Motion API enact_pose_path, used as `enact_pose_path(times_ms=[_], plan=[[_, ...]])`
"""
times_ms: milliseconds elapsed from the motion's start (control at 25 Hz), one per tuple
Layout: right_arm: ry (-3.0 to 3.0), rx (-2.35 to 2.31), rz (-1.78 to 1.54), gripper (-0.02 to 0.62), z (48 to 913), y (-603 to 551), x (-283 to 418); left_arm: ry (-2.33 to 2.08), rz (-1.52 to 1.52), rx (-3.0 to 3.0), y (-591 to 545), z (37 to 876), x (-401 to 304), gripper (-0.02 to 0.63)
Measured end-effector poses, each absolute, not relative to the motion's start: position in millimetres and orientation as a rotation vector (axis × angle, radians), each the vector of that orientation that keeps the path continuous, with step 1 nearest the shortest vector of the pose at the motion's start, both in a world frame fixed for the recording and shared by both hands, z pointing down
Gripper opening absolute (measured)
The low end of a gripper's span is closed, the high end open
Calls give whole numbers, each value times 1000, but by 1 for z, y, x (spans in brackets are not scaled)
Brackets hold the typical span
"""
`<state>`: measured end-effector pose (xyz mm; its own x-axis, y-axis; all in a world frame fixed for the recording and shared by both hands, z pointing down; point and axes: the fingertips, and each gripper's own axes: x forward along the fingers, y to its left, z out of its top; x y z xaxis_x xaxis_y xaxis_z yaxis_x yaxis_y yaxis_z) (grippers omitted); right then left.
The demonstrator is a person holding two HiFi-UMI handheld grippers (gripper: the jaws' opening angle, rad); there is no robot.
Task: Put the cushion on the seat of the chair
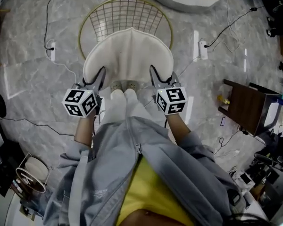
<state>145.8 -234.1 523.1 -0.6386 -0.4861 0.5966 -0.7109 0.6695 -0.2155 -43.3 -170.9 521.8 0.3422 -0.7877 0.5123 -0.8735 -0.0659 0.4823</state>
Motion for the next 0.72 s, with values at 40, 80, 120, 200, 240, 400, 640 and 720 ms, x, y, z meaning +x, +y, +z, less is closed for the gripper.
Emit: enact_pose_path(times_ms=[40, 80, 120, 200, 240, 400, 640, 720], plan=[[-2361, 916, 622, 71, 537, -234, 146, -1430, 156, 1842, -172, 536, -44, 69], [-2337, 906, 641, 71, 550, -236, 146, -1401, 162, 1819, -174, 550, -44, 69], [-2315, 898, 661, 71, 563, -237, 146, -1375, 165, 1797, -176, 563, -45, 69], [-2279, 883, 696, 71, 585, -239, 147, -1336, 169, 1760, -178, 587, -44, 69], [-2264, 876, 712, 71, 596, -240, 147, -1321, 175, 1747, -179, 597, -44, 70], [-2213, 849, 770, 72, 638, -249, 145, -1271, 210, 1714, -189, 639, -47, 71], [-2158, 821, 841, 73, 701, -266, 138, -1217, 241, 1665, -208, 699, -56, 71], [-2131, 810, 874, 72, 722, -270, 136, -1195, 254, 1646, -212, 720, -58, 72]])
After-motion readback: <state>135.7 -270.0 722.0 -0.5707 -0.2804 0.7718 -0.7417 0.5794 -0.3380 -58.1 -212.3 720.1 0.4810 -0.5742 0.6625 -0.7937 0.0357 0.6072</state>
